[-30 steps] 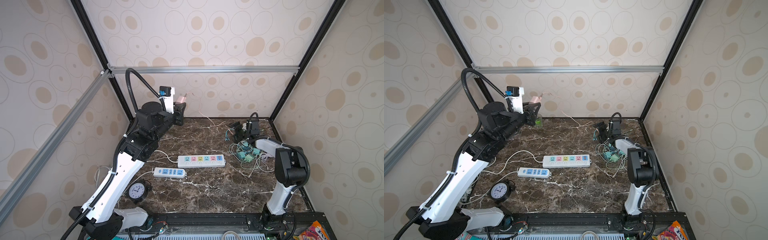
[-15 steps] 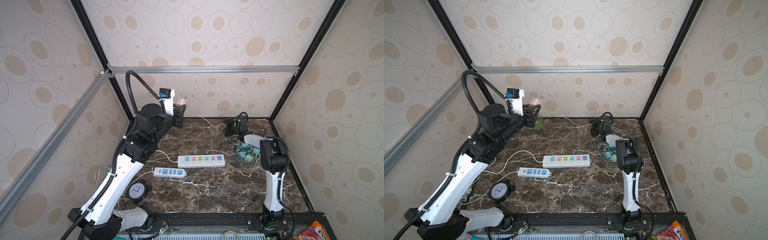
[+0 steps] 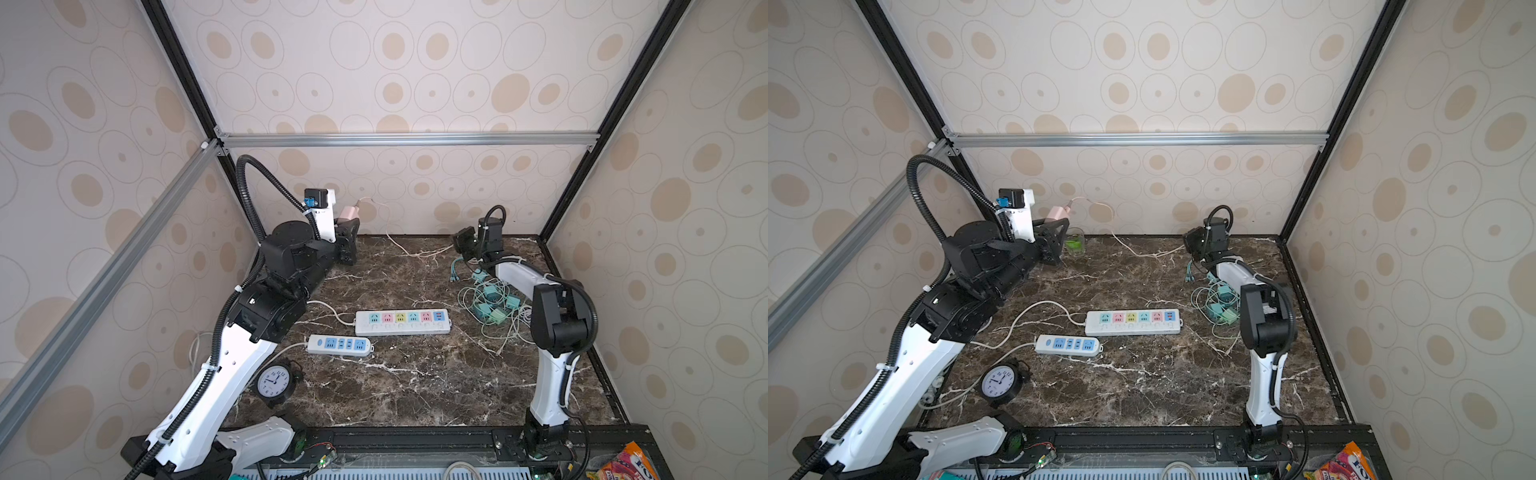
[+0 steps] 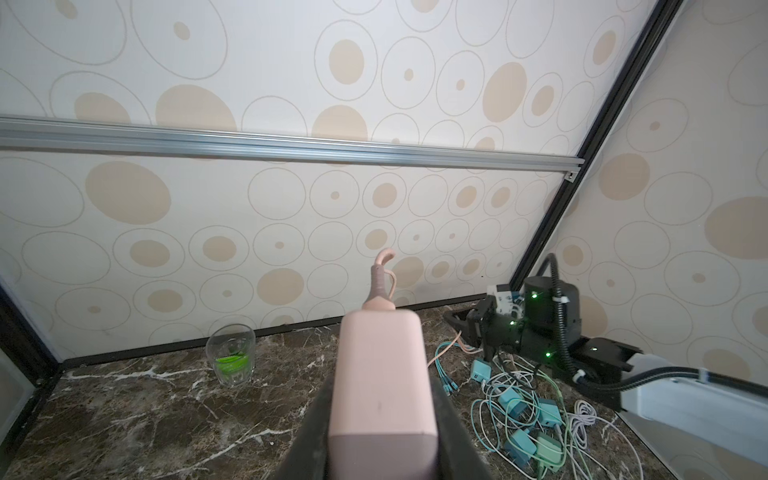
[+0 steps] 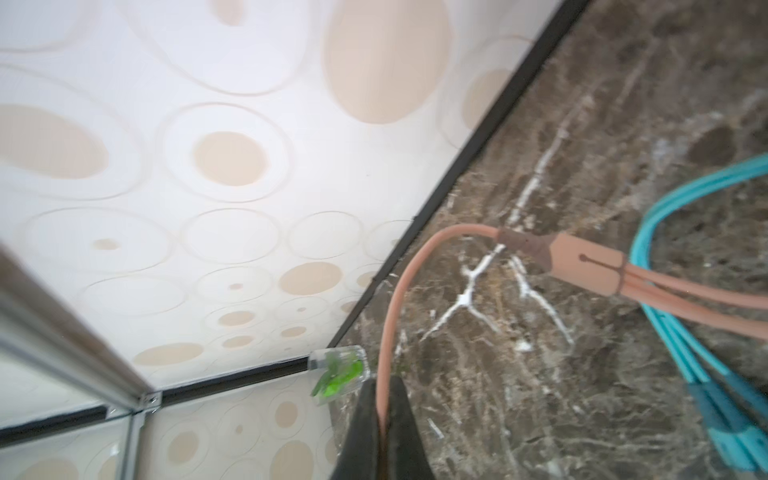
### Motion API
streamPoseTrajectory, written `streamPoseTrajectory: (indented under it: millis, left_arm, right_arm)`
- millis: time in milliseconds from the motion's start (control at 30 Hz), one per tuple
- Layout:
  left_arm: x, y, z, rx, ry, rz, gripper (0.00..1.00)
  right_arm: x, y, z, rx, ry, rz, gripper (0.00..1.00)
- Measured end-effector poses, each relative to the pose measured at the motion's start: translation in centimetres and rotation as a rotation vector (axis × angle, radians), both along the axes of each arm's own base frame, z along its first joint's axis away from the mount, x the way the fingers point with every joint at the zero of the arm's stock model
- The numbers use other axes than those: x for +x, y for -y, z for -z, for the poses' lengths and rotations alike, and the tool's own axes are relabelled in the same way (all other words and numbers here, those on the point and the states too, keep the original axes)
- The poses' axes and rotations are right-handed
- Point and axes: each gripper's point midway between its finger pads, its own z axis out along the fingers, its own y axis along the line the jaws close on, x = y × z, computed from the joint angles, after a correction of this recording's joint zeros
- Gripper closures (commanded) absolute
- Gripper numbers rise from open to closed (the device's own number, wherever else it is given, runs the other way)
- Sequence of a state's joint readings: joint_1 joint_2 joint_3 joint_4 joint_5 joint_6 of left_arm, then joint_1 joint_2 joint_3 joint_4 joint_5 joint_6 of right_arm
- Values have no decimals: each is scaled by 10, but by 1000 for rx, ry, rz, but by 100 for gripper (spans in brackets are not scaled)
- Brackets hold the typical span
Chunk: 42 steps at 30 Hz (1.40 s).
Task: Insert plugs into power strip
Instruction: Pick up the power cord, then place the power cord at the top-center of the table.
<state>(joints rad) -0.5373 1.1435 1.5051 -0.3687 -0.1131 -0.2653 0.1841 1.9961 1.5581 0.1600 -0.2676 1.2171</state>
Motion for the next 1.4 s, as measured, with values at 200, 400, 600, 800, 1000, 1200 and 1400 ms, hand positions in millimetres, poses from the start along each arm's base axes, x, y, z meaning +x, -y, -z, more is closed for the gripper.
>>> streamPoseTrajectory:
  millis: [200, 400, 600, 800, 1000, 1200, 1400]
  left_arm:
    - [5, 0, 8, 14, -23, -11, 100]
    - [17, 9, 36, 33, -88, -7, 100]
    - [27, 24, 113, 34, -262, 16, 100]
    - [27, 23, 192, -17, -418, -18, 100]
    - [31, 21, 219, -112, -460, -23, 100]
    - [55, 11, 223, -152, -438, -61, 100]
    - [101, -5, 248, -179, -480, -105, 100]
  right_arm:
    - [-21, 1, -126, -35, 252, -42, 100]
    - [-41, -1, -196, -110, 408, -62, 100]
    - [-50, -35, -203, -172, 458, -135, 100]
    - [-29, -87, -164, -255, 458, -246, 100]
    - [20, -126, -115, -355, 442, -293, 100]
    - [69, -145, -93, -377, 478, -261, 100]
    - [81, -145, -49, -421, 420, -263, 44]
